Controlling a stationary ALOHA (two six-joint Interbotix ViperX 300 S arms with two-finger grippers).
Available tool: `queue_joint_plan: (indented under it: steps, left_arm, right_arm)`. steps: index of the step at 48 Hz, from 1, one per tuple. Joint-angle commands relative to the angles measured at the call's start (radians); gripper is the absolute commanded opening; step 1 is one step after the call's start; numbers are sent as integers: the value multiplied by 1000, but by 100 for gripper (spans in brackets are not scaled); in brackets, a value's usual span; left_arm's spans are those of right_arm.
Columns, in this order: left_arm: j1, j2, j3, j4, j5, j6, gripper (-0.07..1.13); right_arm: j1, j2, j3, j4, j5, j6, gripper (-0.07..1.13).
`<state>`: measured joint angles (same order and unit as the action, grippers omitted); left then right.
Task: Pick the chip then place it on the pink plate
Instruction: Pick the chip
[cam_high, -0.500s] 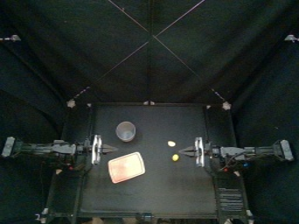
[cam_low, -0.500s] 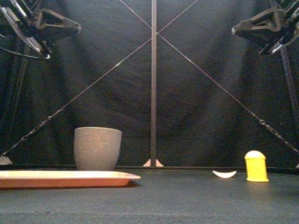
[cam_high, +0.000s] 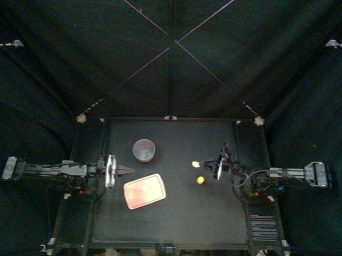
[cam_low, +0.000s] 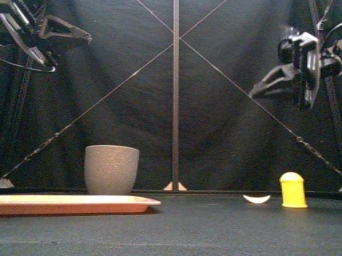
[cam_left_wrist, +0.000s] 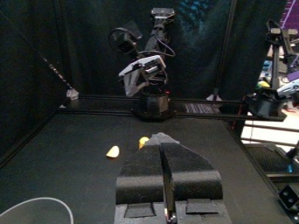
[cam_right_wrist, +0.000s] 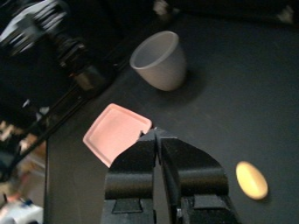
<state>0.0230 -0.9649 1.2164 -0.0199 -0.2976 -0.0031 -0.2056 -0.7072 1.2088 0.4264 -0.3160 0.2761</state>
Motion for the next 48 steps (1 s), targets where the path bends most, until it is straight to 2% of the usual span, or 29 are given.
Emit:
queue_joint_plan:
  steps: [1, 10, 13, 19, 25, 38, 48]
  left_arm:
    - [8, 5, 0, -14, -3, 2, 6]
    - [44, 5, 26, -26, -8, 6, 6]
    - [58, 5, 34, -26, -8, 6, 6]
    - [84, 5, 48, -26, -8, 6, 6]
    - [101, 5, 61, -25, -8, 8, 6]
    - [109, 2, 80, -23, -8, 8, 6]
    - [104, -3, 83, -26, -5, 5, 6]
  right_arm:
    - [-15, 18, 9, 94, 2, 89, 52]
    - [-28, 28, 20, 187, 18, 328, 99]
    - [-38, 41, 32, 184, 18, 399, 108]
    - [-58, 112, 71, 219, 34, 560, 106]
    - [-58, 210, 67, 209, 31, 644, 105]
    - [-72, 445, -25, 138, 2, 653, 105]
    - [-97, 537, -54, 87, -5, 658, 105]
